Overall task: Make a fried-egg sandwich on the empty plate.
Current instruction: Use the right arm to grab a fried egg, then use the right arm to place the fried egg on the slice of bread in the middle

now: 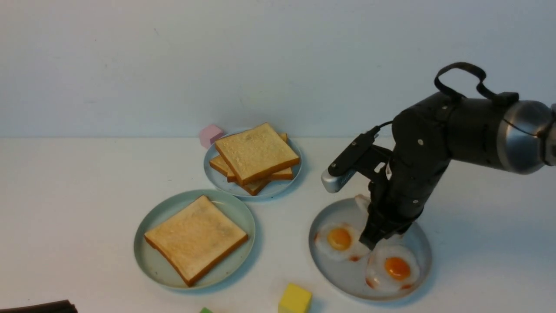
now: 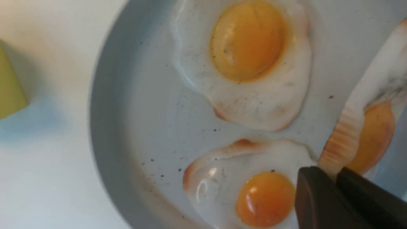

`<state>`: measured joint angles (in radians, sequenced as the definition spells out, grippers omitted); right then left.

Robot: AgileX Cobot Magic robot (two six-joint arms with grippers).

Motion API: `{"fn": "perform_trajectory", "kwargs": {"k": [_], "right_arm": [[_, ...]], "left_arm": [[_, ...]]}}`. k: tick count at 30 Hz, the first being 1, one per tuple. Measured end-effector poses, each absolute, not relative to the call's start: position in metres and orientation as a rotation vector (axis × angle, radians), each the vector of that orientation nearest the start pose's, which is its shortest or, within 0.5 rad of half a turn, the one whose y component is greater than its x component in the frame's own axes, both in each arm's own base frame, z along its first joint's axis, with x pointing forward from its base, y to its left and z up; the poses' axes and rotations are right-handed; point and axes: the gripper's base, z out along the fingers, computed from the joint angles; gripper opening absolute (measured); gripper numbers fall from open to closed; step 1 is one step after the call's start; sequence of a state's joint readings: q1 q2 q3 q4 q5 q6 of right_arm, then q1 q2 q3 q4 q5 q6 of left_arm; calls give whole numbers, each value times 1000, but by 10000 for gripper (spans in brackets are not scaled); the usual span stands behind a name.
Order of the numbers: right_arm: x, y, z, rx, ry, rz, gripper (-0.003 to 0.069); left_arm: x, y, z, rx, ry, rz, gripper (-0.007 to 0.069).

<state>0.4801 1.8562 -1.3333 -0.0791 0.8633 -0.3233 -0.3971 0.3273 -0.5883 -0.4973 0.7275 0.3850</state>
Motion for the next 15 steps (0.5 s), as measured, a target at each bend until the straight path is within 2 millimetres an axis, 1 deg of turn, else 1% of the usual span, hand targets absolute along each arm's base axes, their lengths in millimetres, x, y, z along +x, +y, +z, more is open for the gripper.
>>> {"fn": "perform_trajectory", "kwargs": {"k": [1, 2, 3, 5, 7, 8, 10, 11, 12, 13, 14, 15], "right_arm": [[336, 168, 219, -1164, 2592, -65, 50], [335, 168, 220, -1163, 2589, -65, 50], [333, 167, 227, -1155, 2574, -64, 50], [330, 166, 234, -1152, 2567, -63, 50], [326, 168, 240, -1157, 2558, -60, 50], [322, 172, 245, -1160, 2544, -53, 50], [309, 187, 257, -1190, 2495, -31, 50], [302, 199, 264, -1213, 2460, -10, 50], [301, 201, 265, -1219, 2454, -5, 50], [293, 219, 274, -1249, 2406, 24, 50], [288, 230, 279, -1266, 2378, 47, 50], [282, 247, 286, -1296, 2332, 75, 50]], "left_arm": [[40, -48, 330, 593, 1815, -574, -13], [40, -48, 330, 592, 1814, -574, -13], [40, -48, 330, 590, 1811, -573, -13], [40, -48, 331, 587, 1807, -573, -13], [41, -48, 331, 587, 1805, -565, -13], [41, -47, 331, 588, 1803, -552, -13], [42, -45, 330, 579, 1814, -518, -13], [44, -43, 329, 557, 1828, -499, -13], [44, -43, 329, 559, 1828, -491, -13], [46, -40, 328, 521, 1848, -467, -13], [47, -38, 327, 507, 1857, -444, -13], [48, -35, 326, 456, 1877, -428, -13]]}}
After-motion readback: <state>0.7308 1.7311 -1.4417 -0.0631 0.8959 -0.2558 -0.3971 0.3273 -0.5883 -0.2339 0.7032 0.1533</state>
